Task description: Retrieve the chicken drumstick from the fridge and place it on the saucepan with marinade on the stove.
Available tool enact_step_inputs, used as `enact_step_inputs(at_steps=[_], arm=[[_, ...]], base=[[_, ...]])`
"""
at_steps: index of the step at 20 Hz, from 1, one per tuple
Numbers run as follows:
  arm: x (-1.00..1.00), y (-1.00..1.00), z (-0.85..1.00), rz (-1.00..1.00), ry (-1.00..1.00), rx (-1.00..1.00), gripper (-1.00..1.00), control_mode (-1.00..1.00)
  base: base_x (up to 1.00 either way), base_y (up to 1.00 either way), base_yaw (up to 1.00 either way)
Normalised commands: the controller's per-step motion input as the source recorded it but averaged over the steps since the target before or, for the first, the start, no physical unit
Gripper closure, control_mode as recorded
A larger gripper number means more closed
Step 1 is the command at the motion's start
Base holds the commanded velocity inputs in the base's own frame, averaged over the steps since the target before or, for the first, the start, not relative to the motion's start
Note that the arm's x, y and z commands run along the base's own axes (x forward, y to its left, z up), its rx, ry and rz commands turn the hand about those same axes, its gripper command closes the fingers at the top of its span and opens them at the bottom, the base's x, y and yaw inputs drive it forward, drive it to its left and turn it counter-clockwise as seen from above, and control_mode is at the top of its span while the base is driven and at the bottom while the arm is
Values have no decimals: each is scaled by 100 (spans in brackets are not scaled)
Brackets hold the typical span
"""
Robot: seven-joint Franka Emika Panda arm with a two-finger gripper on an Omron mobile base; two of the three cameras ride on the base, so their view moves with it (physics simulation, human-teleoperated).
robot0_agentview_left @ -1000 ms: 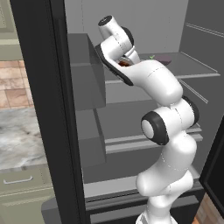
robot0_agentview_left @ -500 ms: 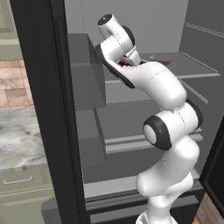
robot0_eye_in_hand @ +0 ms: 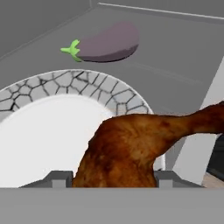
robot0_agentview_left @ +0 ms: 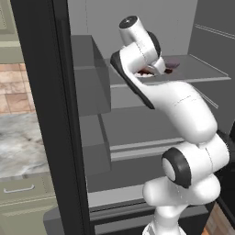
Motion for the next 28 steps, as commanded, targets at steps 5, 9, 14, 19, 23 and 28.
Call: enact_step_inputs(at_steps=[5, 9, 14, 19, 23, 28], arm=[[-100, -25, 0, 18, 0, 0, 100, -100], [-100, -5, 0, 20, 5, 0, 100, -100], [-100, -1, 0, 23, 11, 0, 100, -100], [-99, -1, 0, 26, 16, 0, 100, -100], [-83, -15, 0, 27, 8, 0, 100, -100], [-66, -4, 0, 23, 8, 0, 100, -100]], base=[[0, 0, 0], [0, 0, 0], [0, 0, 0], [0, 0, 0], [0, 0, 0], [0, 0, 0]])
